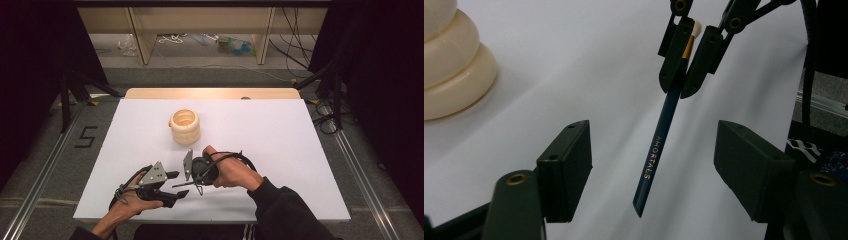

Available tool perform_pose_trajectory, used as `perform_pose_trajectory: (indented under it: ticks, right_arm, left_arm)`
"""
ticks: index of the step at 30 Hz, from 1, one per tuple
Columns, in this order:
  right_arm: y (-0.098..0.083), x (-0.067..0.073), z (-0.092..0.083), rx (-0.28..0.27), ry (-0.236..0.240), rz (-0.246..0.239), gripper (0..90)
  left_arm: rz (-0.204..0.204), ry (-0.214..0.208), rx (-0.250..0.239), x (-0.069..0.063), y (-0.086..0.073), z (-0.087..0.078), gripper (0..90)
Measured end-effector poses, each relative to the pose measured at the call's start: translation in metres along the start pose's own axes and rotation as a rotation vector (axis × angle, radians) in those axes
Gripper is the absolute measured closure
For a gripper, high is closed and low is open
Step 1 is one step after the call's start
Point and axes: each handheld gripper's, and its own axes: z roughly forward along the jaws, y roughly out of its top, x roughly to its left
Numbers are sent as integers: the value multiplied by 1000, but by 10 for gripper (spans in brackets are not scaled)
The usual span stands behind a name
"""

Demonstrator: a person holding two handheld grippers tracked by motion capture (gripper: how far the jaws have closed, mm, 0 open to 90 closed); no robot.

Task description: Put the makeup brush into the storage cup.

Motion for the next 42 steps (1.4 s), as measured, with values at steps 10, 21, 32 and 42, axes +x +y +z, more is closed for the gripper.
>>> perform_pose_trajectory:
  ticks: [10,21,32,42]
  right_arm:
    - [3,2,1,-3,7,-20,831]
    - [5,4,2,-1,18,-45,831]
    - [7,7,7,-16,39,-68,831]
    - [8,8,5,6,33,-95,831]
  left_arm:
    - [25,-16,24,-3,0,2,427]
    - [54,-40,45,-5,0,3,557]
    - [38,-74,71,-5,-1,4,616]
    - [35,-102,86,-4,-1,5,643]
